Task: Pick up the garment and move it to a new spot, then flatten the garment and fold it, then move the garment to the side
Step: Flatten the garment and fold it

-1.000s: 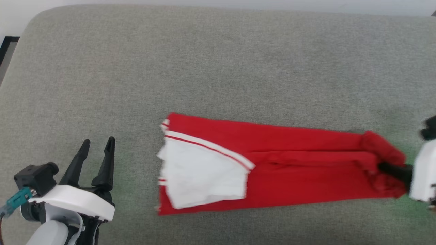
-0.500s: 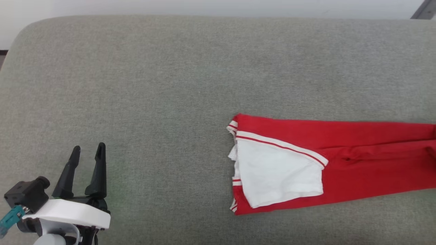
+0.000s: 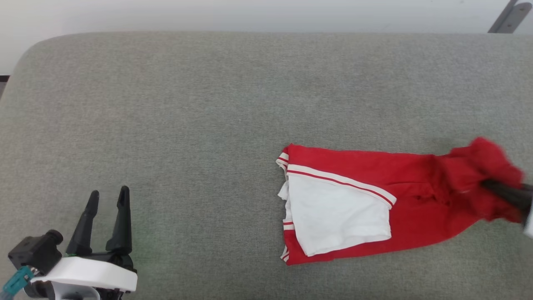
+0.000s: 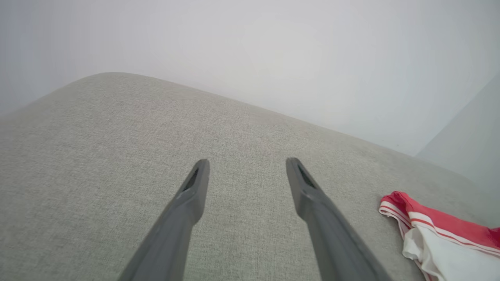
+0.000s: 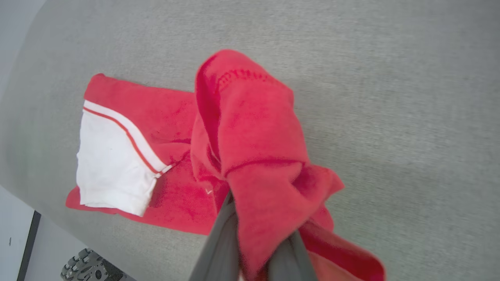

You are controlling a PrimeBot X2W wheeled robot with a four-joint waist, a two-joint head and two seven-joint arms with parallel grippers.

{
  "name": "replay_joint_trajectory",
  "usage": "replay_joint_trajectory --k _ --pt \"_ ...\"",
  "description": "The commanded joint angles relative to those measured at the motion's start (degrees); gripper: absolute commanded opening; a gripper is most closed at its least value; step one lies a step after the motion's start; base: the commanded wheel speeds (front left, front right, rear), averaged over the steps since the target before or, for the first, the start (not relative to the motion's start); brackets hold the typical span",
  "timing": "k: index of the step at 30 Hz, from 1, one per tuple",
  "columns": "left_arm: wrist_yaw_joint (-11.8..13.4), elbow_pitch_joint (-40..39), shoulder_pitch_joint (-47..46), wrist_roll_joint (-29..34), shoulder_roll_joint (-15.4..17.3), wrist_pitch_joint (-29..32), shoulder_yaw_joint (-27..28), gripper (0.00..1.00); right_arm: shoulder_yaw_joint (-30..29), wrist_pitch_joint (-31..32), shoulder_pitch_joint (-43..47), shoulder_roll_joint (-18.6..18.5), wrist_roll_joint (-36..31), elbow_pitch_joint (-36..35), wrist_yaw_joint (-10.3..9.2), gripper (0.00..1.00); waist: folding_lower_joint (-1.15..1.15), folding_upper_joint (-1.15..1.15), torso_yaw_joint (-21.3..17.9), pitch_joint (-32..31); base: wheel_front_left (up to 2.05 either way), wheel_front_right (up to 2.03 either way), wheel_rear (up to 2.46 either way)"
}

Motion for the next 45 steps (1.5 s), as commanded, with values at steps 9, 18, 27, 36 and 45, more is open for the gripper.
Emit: replay_joint_trajectory --k 9,18,27,36,45 --pt "-1.1 0.6 -0.6 0.8 -1.0 -0.3 -1.1 1.00 10.6 0.6 -4.0 7.5 -3.7 -5.9 0.01 0.00 0.00 0.00 3.4 -0.9 0.00 0.00 0.00" --pt "-1.4 2.3 -1.7 0.2 -1.5 -0.3 -3.1 1.00 20.6 -1.2 -9.6 14.0 -6.6 1.4 0.01 0.08 0.00 0.00 7.9 -1.9 0.00 0.00 0.00" --pt "-1.6 2.2 0.1 -0.3 -1.7 -0.3 -1.9 1.00 23.8 -3.2 -12.3 12.7 -5.7 2.0 0.01 1.00 0.00 0.00 8.1 -3.2 0.00 0.00 0.00" --pt "-1.6 0.9 1.9 -0.3 -1.0 -0.3 0.2 1.00 20.0 -6.6 -11.0 7.4 -5.6 -3.6 0.01 1.00 0.00 0.00 4.6 -4.6 0.00 0.00 0.00" --pt "-1.3 -0.3 3.2 0.7 -0.2 -0.3 1.3 1.00 13.7 -14.3 -7.8 5.5 -8.1 -5.0 0.01 1.00 0.00 0.00 1.1 -5.9 0.00 0.00 0.00"
